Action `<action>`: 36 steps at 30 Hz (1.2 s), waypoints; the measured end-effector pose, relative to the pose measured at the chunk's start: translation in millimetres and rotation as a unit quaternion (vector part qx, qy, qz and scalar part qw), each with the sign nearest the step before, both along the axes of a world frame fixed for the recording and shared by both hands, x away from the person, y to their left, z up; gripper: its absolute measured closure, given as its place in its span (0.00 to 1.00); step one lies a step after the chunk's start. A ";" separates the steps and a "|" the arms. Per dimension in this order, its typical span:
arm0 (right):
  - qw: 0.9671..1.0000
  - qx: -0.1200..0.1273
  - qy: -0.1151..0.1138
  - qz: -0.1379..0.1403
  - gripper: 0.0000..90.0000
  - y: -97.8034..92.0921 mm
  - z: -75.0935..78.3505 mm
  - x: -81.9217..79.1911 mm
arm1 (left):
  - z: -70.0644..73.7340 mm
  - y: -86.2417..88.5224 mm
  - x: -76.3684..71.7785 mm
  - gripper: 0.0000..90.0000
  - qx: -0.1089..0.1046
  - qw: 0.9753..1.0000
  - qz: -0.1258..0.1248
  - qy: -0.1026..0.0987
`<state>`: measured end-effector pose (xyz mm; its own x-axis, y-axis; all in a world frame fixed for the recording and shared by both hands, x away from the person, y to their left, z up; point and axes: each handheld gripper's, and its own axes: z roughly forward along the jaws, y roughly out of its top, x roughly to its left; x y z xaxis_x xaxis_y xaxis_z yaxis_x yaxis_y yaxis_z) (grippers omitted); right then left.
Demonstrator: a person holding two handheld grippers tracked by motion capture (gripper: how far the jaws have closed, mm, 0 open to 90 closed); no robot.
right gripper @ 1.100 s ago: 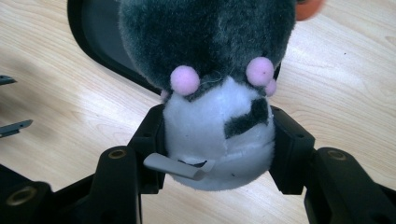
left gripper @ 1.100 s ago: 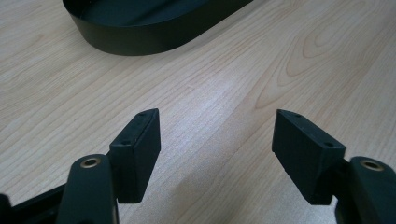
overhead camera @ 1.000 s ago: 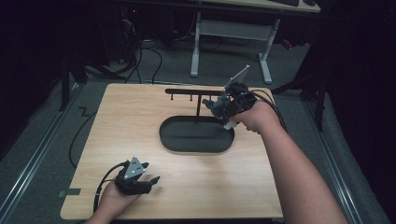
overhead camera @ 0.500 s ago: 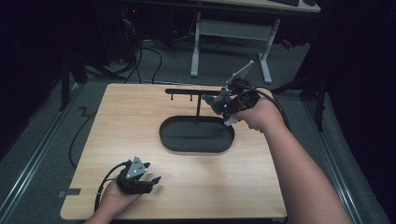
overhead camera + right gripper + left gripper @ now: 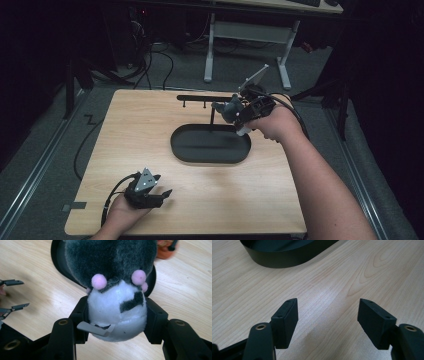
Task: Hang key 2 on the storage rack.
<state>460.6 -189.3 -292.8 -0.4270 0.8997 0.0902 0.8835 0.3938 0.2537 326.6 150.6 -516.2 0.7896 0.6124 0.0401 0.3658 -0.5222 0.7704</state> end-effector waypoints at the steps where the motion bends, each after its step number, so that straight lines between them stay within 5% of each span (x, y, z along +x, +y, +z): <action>1: 1.000 0.002 0.001 0.005 0.53 1.0 -0.3 -0.4 | -0.2 -0.2 -0.1 0.37 0.000 1.000 0.000 -0.001; 12: 1.000 0.005 0.012 0.009 0.53 5.0 -4.5 -6.0 | 0.1 -2.5 -0.3 0.37 0.002 1.000 -0.005 -0.001; 23: 0.999 0.015 0.036 0.023 0.53 18.7 -47.5 8.9 | -0.4 0.7 0.3 0.37 0.000 1.000 -0.001 0.004; 36: 0.999 0.032 0.029 0.020 0.53 20.2 -66.5 14.3 | -1.4 -1.1 0.1 0.37 0.002 1.000 -0.006 0.007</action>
<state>474.9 -169.2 -359.2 -0.4540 0.8741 0.1726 0.8818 0.4131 0.2277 326.6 149.5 -517.6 0.7970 0.6032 0.0308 0.3707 -0.5287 0.7635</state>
